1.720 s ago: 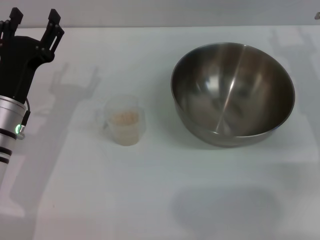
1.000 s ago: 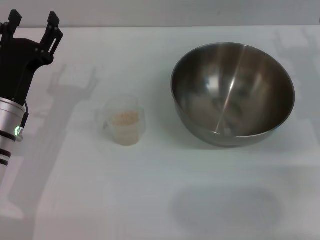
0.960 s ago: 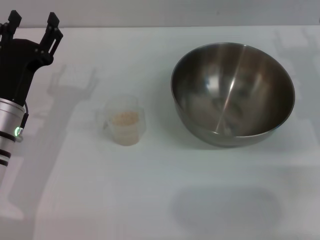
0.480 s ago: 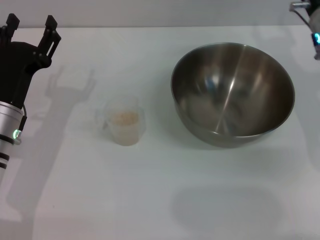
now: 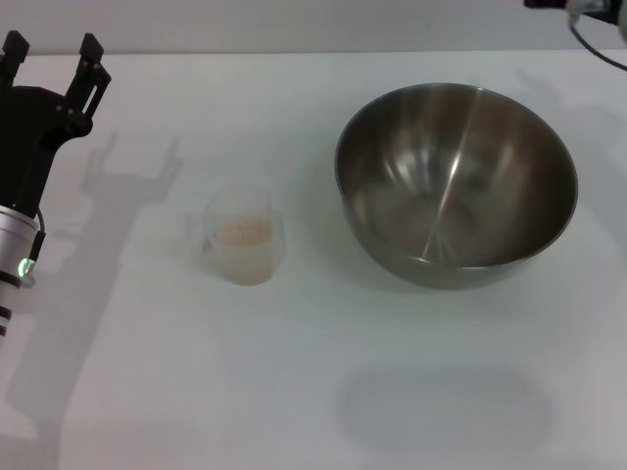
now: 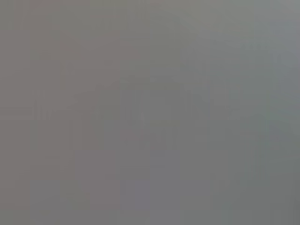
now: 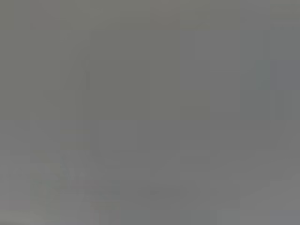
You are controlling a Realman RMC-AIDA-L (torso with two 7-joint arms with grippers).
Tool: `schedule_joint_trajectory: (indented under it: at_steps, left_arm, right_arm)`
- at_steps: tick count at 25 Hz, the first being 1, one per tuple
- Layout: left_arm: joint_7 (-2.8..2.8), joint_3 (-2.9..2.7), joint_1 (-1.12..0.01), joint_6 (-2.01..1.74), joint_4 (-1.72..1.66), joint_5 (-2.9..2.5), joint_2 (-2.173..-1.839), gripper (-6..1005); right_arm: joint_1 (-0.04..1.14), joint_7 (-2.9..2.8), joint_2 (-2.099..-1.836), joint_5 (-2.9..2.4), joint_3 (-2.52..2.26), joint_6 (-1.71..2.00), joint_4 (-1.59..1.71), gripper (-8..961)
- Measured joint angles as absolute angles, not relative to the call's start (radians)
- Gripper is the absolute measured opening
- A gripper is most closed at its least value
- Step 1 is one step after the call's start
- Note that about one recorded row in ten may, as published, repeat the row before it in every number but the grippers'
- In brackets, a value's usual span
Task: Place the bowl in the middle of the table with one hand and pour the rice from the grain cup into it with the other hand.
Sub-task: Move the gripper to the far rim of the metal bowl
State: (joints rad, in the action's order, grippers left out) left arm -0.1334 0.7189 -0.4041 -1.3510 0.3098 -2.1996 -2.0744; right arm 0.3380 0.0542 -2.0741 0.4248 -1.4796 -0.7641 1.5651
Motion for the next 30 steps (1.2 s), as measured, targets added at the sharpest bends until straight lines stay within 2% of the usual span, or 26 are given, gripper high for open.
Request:
schedule_joint_trajectory:
  at_steps: [4,8,13,30]
  left_arm:
    - [-0.138,0.745,-0.392,-1.355,0.310,-2.200,-2.074,825]
    - [-0.143,0.760,-0.385,-1.366,0.312,-2.199,-2.074,824]
    - [-0.142,0.760,-0.385,-1.380,0.311,-2.200,-2.074,823]
    - [-0.137,0.769,-0.385,-1.388,0.302,-2.200,-2.072,820]
  right_arm:
    - [0.371,0.065,-2.071,0.426,-1.399,-1.002,1.634,731]
    - [0.452,0.138,-2.069,0.425,-1.278,-1.289,1.623,731]
    - [0.528,0.217,-2.065,0.411,-1.225,-1.426,1.520,730]
    - [0.568,0.265,-2.072,0.352,-1.222,-1.394,1.345,728]
